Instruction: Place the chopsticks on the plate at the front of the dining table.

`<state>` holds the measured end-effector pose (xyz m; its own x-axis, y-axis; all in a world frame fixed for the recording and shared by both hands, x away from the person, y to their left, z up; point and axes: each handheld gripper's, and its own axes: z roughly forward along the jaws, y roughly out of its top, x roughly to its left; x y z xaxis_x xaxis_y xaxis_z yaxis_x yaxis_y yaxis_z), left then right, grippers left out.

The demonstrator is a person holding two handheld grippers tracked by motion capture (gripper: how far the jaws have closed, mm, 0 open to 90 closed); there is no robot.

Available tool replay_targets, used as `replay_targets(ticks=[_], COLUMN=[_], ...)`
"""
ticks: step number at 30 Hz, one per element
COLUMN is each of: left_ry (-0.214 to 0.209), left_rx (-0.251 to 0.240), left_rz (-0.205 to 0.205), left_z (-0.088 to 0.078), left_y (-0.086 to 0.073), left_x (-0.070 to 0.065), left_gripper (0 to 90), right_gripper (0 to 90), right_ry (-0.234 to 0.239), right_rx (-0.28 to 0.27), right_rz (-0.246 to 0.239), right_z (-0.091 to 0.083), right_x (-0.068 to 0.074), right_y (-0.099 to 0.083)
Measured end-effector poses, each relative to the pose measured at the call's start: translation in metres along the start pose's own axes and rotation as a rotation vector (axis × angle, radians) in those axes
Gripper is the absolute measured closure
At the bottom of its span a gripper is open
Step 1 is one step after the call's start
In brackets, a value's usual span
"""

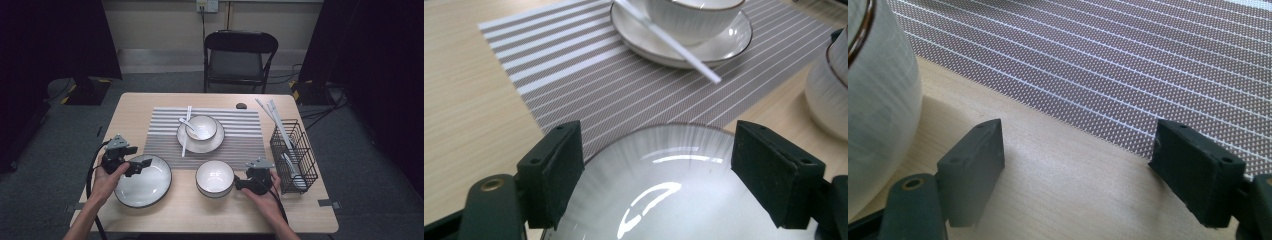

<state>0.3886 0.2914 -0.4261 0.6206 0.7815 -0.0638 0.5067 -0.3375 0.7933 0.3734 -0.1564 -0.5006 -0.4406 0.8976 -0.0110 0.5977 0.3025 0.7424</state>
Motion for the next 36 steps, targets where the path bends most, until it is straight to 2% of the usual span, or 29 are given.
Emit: replay_targets(ticks=[2,4,8,10,13,15,18,22,28,33,36], left_ry=[0.003,0.006,0.017,0.04,0.039,0.066,0.064,0.091,0.115,0.136,0.146], left_rx=[-0.015,-0.03,-0.026,-0.013,-0.018,-0.027,-0.024,-0.025,-0.003,-0.024,-0.007], left_rz=[-0.02,-0.057,-0.052,-0.055,-0.082,-0.088,-0.114,-0.148,-0.148,-0.181,-0.203], left_z=[-0.004,-0.007,-0.015,-0.018,-0.023,-0.026,-0.032,-0.041,-0.046,-0.053,-0.054], left_y=[-0.005,-0.008,-0.016,-0.02,-0.026,-0.029,-0.037,-0.053,-0.072,-0.086,-0.094], left_x=[0.004,0.009,0.014,0.017,0.023,0.025,0.033,0.044,0.047,0.052,0.058], left_gripper=[21.4,22.0,23.0,23.3,23.3,23.3,23.2,23.3,23.4,23.4,23.8], right_gripper=[20.3,20.3,20.3,20.3,20.3,20.3,20.3,20.3,20.2,20.3,20.2], right_ry=[0.0,0.0,0.0,0.0,0.0,0.001,0.0,0.001,0.0,0.001,0.0], right_rx=[0.0,0.0,0.0,0.0,0.0,0.0,0.0,0.0,0.0,0.0,0.0], right_rz=[0.0,-0.002,-0.001,-0.002,-0.001,0.0,-0.001,-0.001,0.0,0.001,0.001], right_z=[0.0,0.0,0.0,0.0,0.0,0.0,0.0,0.0,0.0,0.0,0.0], right_x=[0.0,0.0,0.0,0.0,0.0,0.0,0.0,0.0,0.0,0.0,0.0], right_y=[0.0,0.0,0.0,0.0,0.0,0.0,0.0,0.0,0.0,0.0,0.0])
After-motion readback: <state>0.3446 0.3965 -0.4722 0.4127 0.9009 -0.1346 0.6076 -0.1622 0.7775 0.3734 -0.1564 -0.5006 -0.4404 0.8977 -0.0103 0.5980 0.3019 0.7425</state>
